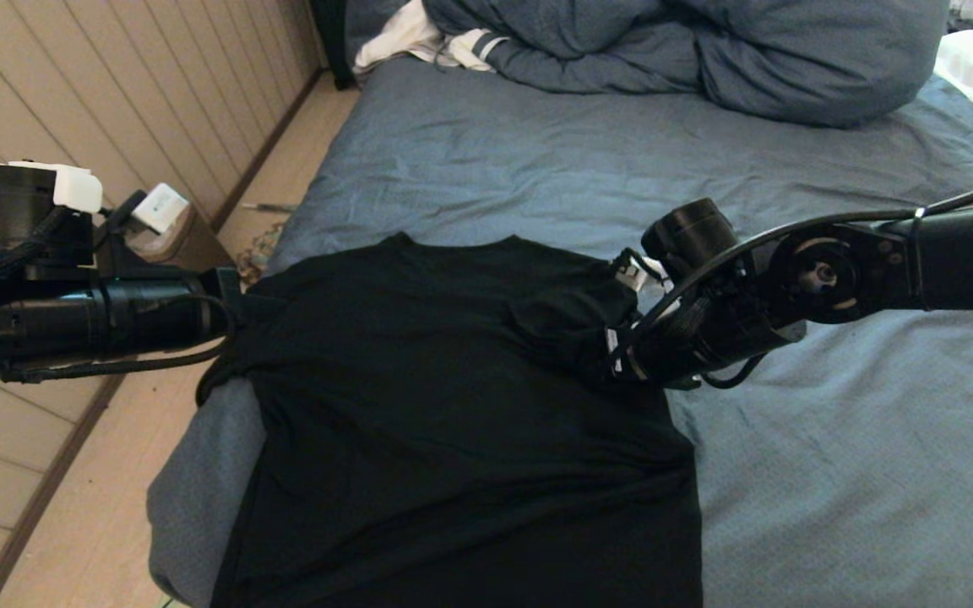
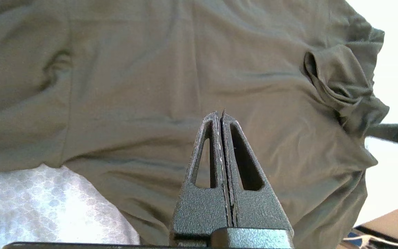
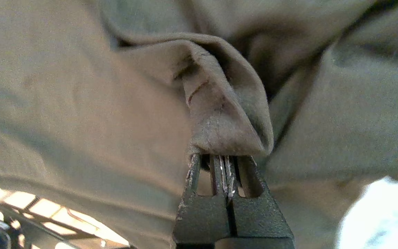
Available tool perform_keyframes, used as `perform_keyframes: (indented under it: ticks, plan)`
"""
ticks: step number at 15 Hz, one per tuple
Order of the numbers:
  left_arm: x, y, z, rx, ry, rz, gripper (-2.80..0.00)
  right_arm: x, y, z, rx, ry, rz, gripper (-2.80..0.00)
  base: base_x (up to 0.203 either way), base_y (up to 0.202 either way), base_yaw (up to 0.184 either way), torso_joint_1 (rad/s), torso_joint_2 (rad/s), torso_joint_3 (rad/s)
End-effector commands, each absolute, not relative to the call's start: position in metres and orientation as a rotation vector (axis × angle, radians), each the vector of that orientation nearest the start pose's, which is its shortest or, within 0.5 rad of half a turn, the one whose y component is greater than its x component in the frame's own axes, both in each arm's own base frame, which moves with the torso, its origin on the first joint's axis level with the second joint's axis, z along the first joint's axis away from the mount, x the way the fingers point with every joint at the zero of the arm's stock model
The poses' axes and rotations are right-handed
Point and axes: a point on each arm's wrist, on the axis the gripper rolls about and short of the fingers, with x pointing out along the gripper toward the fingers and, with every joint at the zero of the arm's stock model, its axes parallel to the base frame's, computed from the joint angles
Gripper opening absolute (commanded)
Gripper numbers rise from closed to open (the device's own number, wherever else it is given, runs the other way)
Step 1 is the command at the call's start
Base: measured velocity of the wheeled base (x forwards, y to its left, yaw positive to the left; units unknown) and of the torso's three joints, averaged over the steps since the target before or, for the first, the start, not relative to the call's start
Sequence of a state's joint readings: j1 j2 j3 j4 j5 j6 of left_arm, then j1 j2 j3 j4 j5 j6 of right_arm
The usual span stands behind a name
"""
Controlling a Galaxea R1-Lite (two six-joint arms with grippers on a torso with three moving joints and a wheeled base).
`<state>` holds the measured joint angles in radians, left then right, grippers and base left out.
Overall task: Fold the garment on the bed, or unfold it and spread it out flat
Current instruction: Fold the black T-shirt
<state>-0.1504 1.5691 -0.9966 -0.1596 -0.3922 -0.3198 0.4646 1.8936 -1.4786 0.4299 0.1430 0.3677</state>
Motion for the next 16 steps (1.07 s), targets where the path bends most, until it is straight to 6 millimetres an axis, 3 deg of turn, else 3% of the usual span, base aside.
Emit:
perform_keyframes:
  ticks: [1, 5, 8, 13, 16]
  plan:
    - [0.276, -0.051, 0.226, -0.362, 0.505, -0.468, -2.8, 0.298, 0.16, 0.204, 0.188, 0.928, 0.43, -2.8, 0.0, 0.0, 0.0, 0.0, 0.0, 0.0]
    - [0.276, -0.051, 0.226, -0.362, 0.507, -0.47, -2.8, 0.275, 0.15, 0.206, 0.064, 0.864, 0.533, -2.8, 0.0, 0.0, 0.0, 0.0, 0.0, 0.0]
    - [0.275, -0.054, 0.226, -0.361, 0.51, -0.479, -2.8, 0.264, 0.145, 0.222, 0.059, 0.795, 0.602, -2.8, 0.0, 0.0, 0.0, 0.0, 0.0, 0.0]
    - [0.274, -0.055, 0.226, -0.36, 0.511, -0.483, -2.8, 0.273, 0.146, 0.237, 0.087, 0.689, 0.609, -2.8, 0.0, 0.0, 0.0, 0.0, 0.0, 0.0]
    - [0.274, -0.055, 0.227, -0.36, 0.507, -0.484, -2.8, 0.3, 0.159, 0.247, 0.109, 0.635, 0.605, -2.8, 0.0, 0.0, 0.0, 0.0, 0.0, 0.0]
